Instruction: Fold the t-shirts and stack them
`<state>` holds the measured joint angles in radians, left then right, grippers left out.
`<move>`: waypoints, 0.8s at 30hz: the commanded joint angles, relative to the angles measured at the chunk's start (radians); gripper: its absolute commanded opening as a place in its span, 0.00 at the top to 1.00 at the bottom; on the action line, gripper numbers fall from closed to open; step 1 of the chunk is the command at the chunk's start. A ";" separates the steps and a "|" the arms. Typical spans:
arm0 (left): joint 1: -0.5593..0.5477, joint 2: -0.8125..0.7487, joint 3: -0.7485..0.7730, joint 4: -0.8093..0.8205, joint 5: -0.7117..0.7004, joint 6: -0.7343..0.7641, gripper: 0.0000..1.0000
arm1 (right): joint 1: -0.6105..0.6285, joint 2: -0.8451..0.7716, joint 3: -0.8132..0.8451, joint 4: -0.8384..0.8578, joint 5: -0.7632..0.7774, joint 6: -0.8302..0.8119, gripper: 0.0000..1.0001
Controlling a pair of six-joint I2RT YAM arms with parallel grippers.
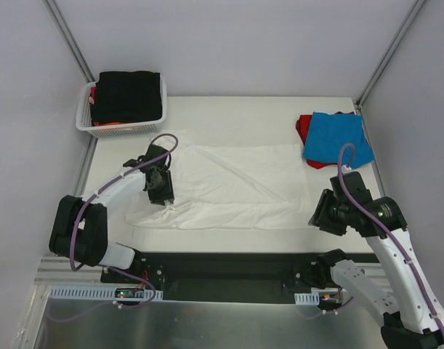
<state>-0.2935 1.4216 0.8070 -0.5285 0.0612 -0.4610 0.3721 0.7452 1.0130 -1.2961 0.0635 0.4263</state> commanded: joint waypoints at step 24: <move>0.001 -0.105 0.032 -0.197 -0.202 -0.044 0.47 | 0.013 -0.040 -0.070 0.023 -0.005 0.011 0.59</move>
<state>-0.2935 1.3376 0.8539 -0.7006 -0.1085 -0.4877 0.3794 0.7124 0.9550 -1.2678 0.0628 0.4267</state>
